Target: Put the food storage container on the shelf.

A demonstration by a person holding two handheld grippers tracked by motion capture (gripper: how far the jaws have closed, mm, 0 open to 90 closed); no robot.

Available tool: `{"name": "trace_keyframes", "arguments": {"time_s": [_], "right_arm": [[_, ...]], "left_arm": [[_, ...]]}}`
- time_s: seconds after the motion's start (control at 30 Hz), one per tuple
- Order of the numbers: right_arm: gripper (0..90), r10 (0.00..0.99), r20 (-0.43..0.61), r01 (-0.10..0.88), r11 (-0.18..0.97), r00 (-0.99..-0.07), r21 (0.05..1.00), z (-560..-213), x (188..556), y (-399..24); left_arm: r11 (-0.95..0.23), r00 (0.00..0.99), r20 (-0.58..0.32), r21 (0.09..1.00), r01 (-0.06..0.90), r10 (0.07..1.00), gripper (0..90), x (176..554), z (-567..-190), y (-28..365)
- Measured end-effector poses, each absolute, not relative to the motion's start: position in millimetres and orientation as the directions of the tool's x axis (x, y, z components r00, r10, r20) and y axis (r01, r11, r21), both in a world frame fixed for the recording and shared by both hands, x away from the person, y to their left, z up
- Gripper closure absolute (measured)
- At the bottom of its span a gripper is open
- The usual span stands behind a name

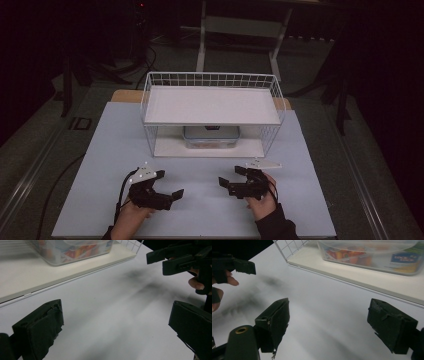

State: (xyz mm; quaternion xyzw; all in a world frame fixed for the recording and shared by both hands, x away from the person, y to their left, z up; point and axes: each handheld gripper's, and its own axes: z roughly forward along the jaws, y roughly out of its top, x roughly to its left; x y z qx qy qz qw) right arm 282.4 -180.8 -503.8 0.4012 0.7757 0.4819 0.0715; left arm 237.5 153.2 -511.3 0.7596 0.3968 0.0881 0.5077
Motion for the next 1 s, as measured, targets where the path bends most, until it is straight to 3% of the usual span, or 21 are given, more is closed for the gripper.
{"name": "trace_keyframes", "arguments": {"time_s": [1.0], "right_arm": [[17.7,0.706,0.271,0.563,0.216,-0.655,0.798,-509,253,-230]], "left_arm": [[-0.182,0.687,-0.258,0.847,0.499,0.680,0.0,235,-512,152]]}}
